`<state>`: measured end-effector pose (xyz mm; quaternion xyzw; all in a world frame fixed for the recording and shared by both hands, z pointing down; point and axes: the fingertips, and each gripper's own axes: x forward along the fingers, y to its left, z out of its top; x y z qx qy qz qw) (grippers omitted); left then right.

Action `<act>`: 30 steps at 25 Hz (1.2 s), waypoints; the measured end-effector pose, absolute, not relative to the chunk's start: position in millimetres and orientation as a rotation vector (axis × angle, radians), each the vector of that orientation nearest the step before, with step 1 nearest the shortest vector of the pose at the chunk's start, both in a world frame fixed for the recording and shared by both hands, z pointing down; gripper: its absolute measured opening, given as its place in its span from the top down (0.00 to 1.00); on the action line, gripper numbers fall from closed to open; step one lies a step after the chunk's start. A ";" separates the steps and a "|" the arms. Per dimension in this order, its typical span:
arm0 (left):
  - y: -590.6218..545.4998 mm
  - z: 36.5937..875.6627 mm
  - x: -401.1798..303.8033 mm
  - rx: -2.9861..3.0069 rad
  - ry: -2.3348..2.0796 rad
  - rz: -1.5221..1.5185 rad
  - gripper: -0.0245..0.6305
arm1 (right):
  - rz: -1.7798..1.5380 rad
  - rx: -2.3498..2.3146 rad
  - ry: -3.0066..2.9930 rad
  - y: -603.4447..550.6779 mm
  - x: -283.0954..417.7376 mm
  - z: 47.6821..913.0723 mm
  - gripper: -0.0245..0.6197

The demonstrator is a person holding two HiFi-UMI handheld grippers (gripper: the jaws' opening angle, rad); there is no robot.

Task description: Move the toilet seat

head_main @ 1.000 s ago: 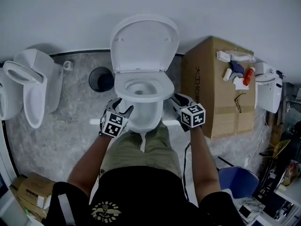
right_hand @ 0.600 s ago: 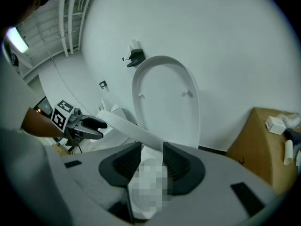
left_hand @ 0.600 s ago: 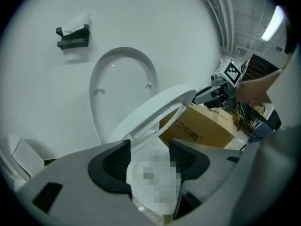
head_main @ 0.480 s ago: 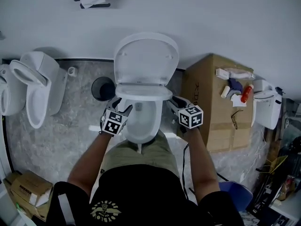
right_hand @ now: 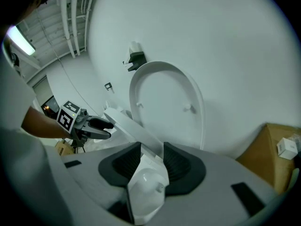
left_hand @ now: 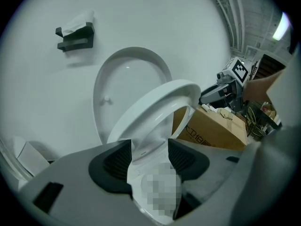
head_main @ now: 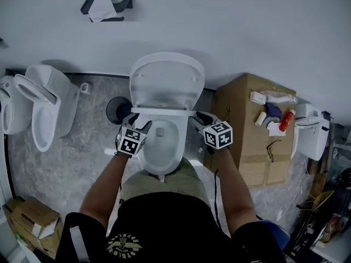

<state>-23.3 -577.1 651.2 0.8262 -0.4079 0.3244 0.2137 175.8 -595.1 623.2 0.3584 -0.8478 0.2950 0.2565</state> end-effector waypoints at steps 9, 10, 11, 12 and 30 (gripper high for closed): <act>-621.1 649.9 -28.6 2.277 -1.191 0.901 0.57 | 0.796 0.934 -2.329 -642.3 176.5 620.4 0.69; -626.3 650.5 -29.7 2.272 -1.197 0.899 0.57 | 0.793 0.934 -2.331 -647.9 176.1 620.6 0.69; -631.2 651.4 -30.4 2.267 -1.201 0.898 0.57 | 0.791 0.937 -2.331 -653.5 175.9 621.0 0.69; -636.1 652.0 -30.4 2.265 -1.203 0.898 0.57 | 0.790 0.941 -2.330 -658.9 175.8 621.3 0.69; -688.7 651.8 -13.6 2.298 -1.208 0.937 0.62 | 0.690 1.055 -2.261 -710.6 174.8 623.3 0.68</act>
